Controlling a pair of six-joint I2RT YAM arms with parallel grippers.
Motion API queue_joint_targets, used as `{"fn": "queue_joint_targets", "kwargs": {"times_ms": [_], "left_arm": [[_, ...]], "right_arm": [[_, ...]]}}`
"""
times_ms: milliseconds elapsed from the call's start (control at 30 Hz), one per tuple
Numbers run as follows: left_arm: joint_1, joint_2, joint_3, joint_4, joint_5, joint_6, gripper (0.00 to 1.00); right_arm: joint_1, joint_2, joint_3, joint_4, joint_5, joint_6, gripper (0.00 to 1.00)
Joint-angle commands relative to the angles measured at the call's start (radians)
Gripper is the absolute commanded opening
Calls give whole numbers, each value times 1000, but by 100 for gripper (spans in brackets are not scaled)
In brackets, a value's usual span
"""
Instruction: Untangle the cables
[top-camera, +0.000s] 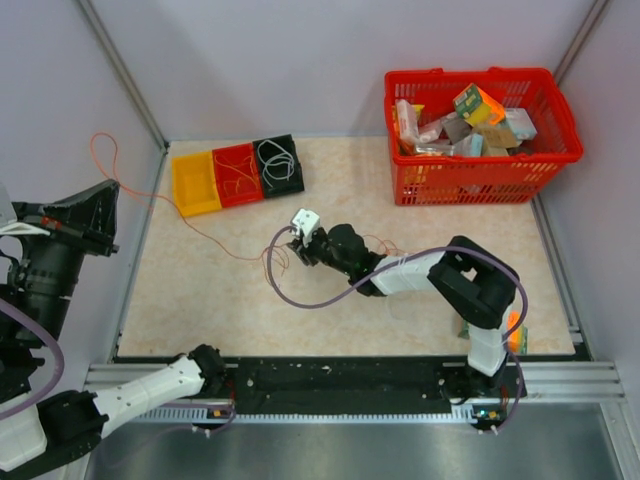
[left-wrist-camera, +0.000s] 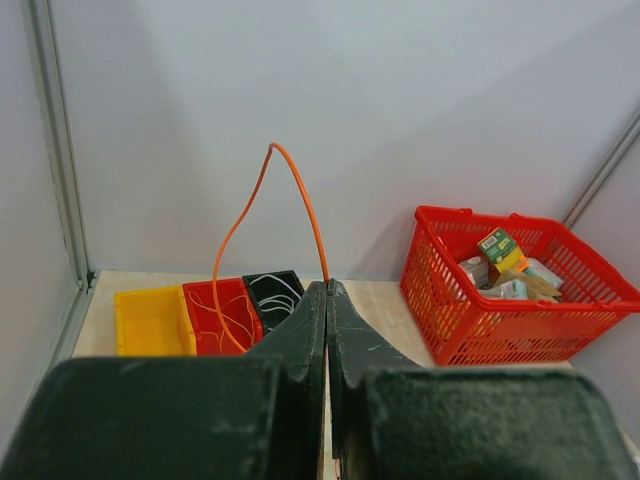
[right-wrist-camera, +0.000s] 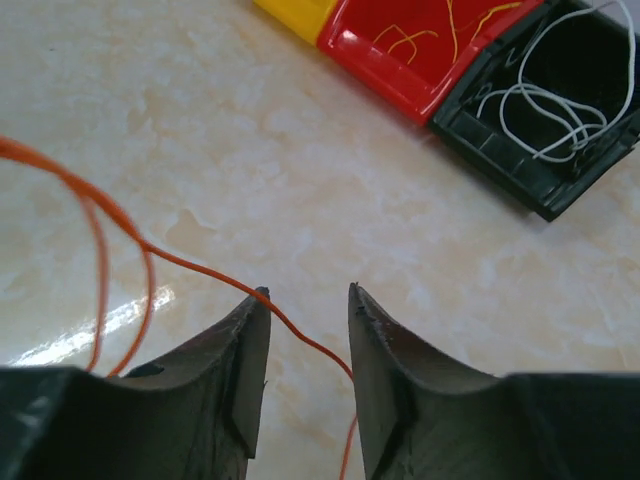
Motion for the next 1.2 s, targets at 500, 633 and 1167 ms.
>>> {"fn": "queue_joint_targets", "kwargs": {"times_ms": [500, 633, 1167], "left_arm": [[-2, -42, -39, -4, -148, 40, 0], [-2, -37, -8, 7, -156, 49, 0], [6, 239, -415, 36, 99, -218, 0]], "right_arm": [[-263, -508, -316, -533, 617, 728, 0], [-341, -574, -338, -714, 619, 757, 0], [-378, -713, -433, -678, 318, 653, 0]]}}
